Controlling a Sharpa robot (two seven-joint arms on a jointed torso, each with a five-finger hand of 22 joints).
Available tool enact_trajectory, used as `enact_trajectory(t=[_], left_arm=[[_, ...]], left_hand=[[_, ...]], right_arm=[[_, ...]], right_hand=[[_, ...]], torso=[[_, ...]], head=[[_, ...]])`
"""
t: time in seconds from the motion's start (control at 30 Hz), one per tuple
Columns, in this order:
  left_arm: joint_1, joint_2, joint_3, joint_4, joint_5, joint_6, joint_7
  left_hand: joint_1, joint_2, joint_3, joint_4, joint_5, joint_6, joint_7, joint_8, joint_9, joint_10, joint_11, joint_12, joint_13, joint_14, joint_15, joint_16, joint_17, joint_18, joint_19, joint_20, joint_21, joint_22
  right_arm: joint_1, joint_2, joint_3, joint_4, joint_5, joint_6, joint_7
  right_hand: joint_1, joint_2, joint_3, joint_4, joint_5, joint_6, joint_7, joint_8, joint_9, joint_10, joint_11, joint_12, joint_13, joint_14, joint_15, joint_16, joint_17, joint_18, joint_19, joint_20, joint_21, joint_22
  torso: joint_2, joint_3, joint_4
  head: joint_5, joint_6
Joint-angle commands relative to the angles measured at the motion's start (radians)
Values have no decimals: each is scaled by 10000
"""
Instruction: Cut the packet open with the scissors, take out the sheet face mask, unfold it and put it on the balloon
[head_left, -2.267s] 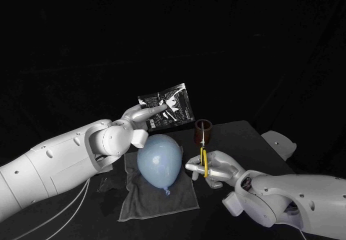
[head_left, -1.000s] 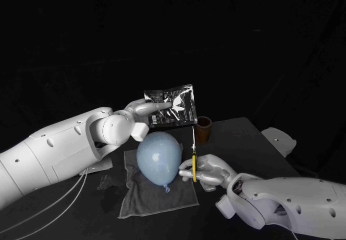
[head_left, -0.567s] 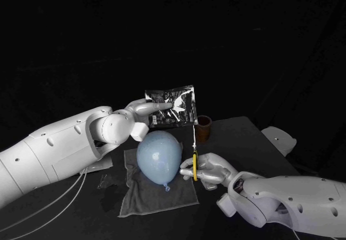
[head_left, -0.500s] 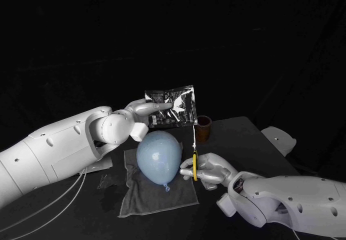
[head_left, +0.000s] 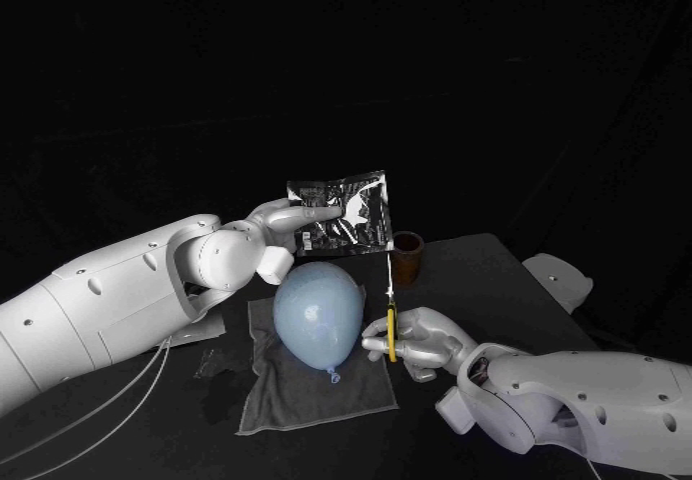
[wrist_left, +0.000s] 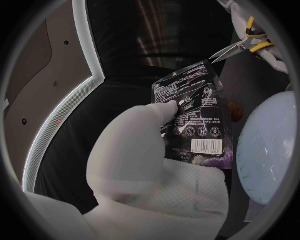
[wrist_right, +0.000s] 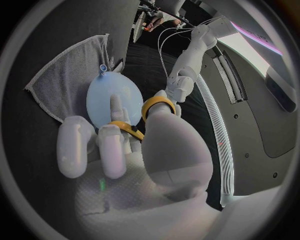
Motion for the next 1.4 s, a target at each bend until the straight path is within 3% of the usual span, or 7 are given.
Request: enact_trajectory(t=[0.03,1.4], left_arm=[[6,-5,13,19,103,260,205],[-30,53,-13,1,87,859,6]], left_hand=[[-12,89,50,-4,70,-21,62,38,946,60,-4,-9,14,54,16,-61,9,140,54,-4,45,17],[-66,101,68,-17,68,-26,62,47,963,68,-5,-10,14,62,15,-62,18,139,62,-3,48,15]], right_arm=[[-3,0,12,39,30,314,24],[36,-29,226,73,-76,499,10]], right_hand=[[4,106,-53,-10,17,-60,4,69,12,-78,-13,-32,-8,725,59,30,1382,63,-5,65,-43,1819],[74,229,-299,74,19,-230,64,107,49,-268,48,-37,-303,705,111,6,1324,101,-99,108,-208,1757]], torso=[[-8,6,12],[-4,13,-2]], head=[[10,-10],[7,22]])
